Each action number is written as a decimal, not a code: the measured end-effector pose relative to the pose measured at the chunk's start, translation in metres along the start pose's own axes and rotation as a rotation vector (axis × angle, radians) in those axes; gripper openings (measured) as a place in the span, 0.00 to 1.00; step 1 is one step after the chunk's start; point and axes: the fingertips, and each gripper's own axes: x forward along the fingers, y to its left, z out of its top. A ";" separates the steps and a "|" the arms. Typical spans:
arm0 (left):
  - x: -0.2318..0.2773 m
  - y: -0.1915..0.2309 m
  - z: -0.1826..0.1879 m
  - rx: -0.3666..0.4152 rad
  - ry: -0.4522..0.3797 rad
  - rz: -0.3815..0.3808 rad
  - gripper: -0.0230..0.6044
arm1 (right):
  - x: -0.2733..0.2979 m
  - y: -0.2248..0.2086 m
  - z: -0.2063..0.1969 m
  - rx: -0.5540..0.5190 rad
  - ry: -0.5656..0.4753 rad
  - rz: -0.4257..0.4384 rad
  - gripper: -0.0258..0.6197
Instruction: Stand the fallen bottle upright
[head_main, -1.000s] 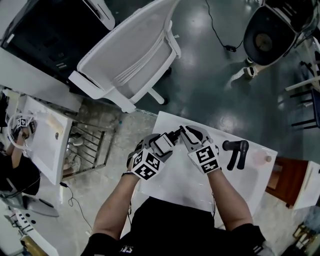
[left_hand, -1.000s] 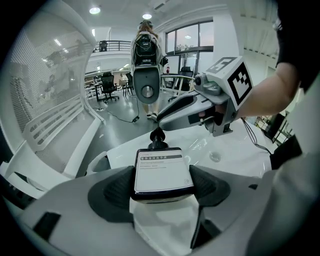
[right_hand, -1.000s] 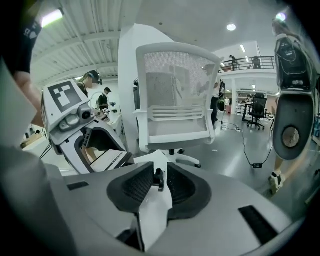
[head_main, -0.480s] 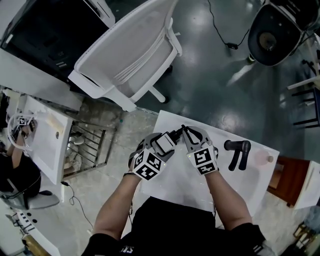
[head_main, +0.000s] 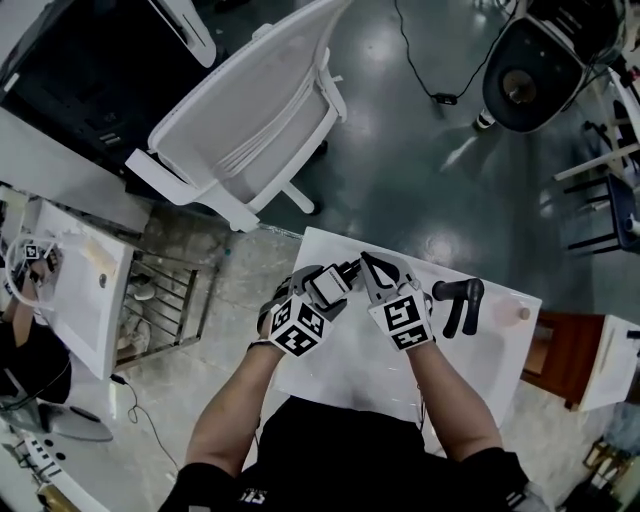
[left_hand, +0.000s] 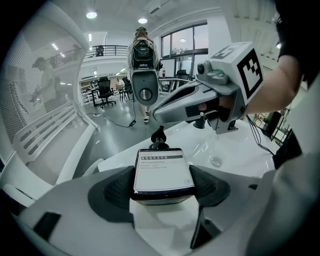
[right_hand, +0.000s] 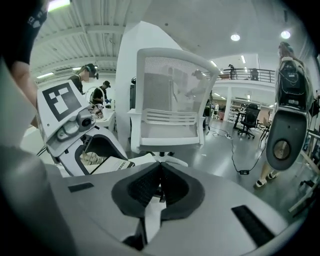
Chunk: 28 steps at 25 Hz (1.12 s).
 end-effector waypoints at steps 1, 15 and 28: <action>-0.001 0.000 0.000 0.005 -0.002 -0.002 0.60 | -0.002 -0.002 -0.005 0.008 0.012 -0.009 0.06; -0.015 0.004 -0.019 0.176 0.031 -0.125 0.60 | 0.034 0.023 -0.078 -0.134 0.145 0.008 0.27; -0.016 0.007 -0.018 0.143 -0.010 -0.120 0.60 | 0.020 0.016 -0.060 -0.145 0.079 -0.084 0.15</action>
